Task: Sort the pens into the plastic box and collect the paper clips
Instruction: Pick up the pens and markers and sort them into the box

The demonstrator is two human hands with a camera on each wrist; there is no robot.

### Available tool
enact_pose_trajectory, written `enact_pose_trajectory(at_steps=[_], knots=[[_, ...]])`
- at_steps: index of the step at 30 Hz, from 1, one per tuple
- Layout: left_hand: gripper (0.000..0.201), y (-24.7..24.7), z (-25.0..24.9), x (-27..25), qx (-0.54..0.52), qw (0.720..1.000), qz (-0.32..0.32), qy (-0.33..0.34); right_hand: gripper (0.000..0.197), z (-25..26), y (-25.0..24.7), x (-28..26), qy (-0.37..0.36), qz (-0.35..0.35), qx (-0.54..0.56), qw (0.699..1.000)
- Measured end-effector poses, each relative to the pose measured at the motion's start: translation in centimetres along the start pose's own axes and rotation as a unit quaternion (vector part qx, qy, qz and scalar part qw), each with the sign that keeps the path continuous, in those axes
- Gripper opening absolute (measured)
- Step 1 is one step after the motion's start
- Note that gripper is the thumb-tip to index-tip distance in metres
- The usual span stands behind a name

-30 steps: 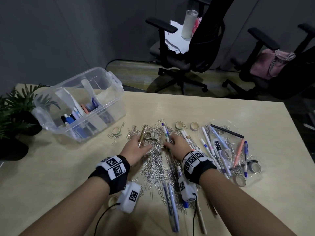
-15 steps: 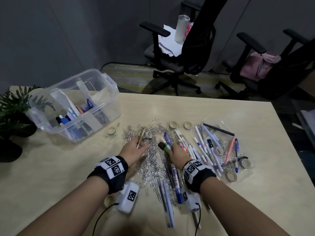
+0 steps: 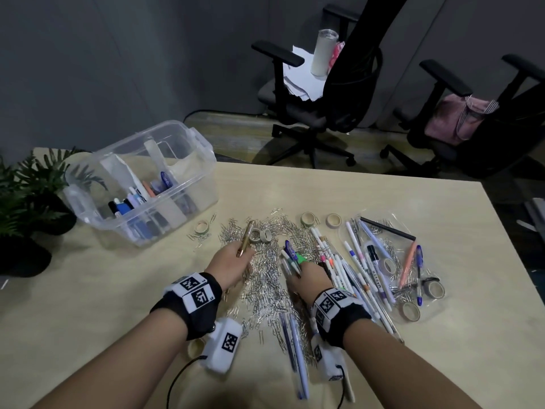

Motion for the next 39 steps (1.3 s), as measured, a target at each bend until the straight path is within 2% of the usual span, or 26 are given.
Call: enact_pose_trajectory(at_steps=[4, 7, 11, 18, 21, 24, 27, 35, 39], knots=[[0.016, -1.7, -0.7, 0.0, -0.025, 0.999, -0.014, 0.017, 0.017, 3.4, -2.9, -0.5, -0.072, -0.033, 0.178, 0.981], [0.021, -3.2, -1.7, -0.2, -0.079, 0.997, 0.001, 0.019, 0.016, 7.4, -5.5, -1.0, -0.139, -0.078, 0.204, 0.966], [0.026, -6.1, -3.4, -0.8, -0.132, 0.991, -0.01, 0.038, 0.014, 12.9, -6.7, -0.2, -0.2, -0.081, 0.272, 0.938], [0.013, -11.5, -3.6, -2.0, -0.215, 0.975, -0.044, 0.04, 0.015, 20.7, -6.1, 0.9, -0.271, -0.081, 0.32, 0.904], [0.014, -14.7, -3.2, -2.1, -0.222, 0.971, -0.085, 0.038, 0.015, 23.1, -5.6, 1.4, -0.276, -0.086, 0.33, 0.899], [0.013, -18.6, -2.7, -1.7, -0.198, 0.969, -0.142, 0.047, 0.011, 24.2, -5.3, 2.1, -0.253, -0.08, 0.332, 0.905], [0.017, -21.9, -2.1, -0.3, -0.213, 0.961, -0.175, 0.026, 0.006, 24.7, -4.5, 3.1, -0.244, -0.065, 0.313, 0.916], [0.017, -24.1, -1.8, 4.8, -0.304, 0.941, -0.144, -0.036, 0.013, 25.1, -4.4, 3.5, -0.241, -0.074, 0.292, 0.923], [0.019, -24.4, -1.4, 7.0, -0.282, 0.948, -0.125, -0.071, 0.02, 25.3, -4.3, 4.3, -0.224, -0.093, 0.266, 0.933]])
Point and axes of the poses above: each hand's wrist, its own x-axis towards the middle knuckle, its own y-axis out of the palm, z = x × y, the point moved 2 cm from there along x, towards the middle knuckle, and after that the axes turned 1 degree about z, right-handed, at the moved point
